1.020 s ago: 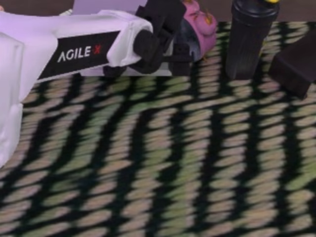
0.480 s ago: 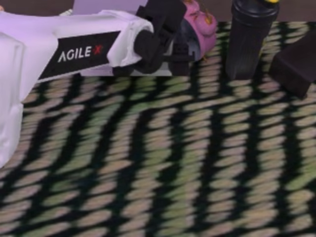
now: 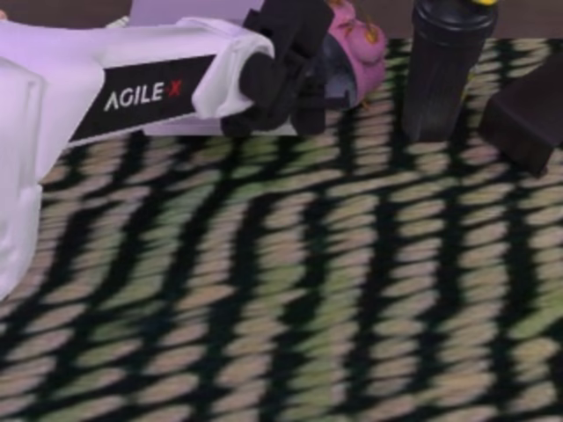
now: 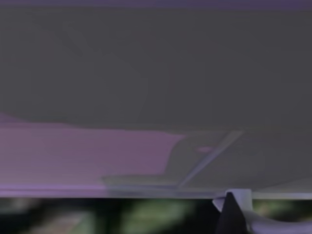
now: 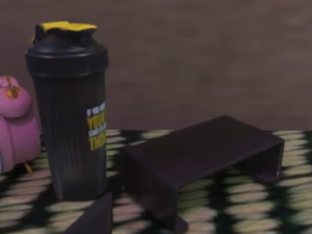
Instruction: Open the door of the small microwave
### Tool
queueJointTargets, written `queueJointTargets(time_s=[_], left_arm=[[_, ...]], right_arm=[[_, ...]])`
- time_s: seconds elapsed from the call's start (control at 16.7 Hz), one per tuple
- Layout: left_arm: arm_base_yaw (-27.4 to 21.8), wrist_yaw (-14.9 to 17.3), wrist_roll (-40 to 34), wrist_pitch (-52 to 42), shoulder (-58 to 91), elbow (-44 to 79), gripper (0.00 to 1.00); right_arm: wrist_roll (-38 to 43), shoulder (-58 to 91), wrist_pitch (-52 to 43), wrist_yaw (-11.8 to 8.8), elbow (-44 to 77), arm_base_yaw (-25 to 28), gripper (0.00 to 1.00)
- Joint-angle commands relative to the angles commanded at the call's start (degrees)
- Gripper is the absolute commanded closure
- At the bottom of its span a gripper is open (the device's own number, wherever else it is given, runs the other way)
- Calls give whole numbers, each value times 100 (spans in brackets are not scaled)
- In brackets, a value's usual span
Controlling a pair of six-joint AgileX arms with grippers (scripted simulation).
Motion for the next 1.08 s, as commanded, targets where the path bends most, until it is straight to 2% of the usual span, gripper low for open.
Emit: queueJointTargets(time_s=[0.36,0.42,0.84,1.08], left_arm=[[0,0,0,0,0,0,100],[-209,86,-18,-48,-153,-294,100],[-188,-112,-162,240,-506,-796,100],[-187,-119,-164,244,-512,-813,100]], right_arm=[[0,0,0,0,0,0,0],[0,0,0,0,0,0,0],[0,0,0,0,0,0,0],[0,0,0,0,0,0,0]])
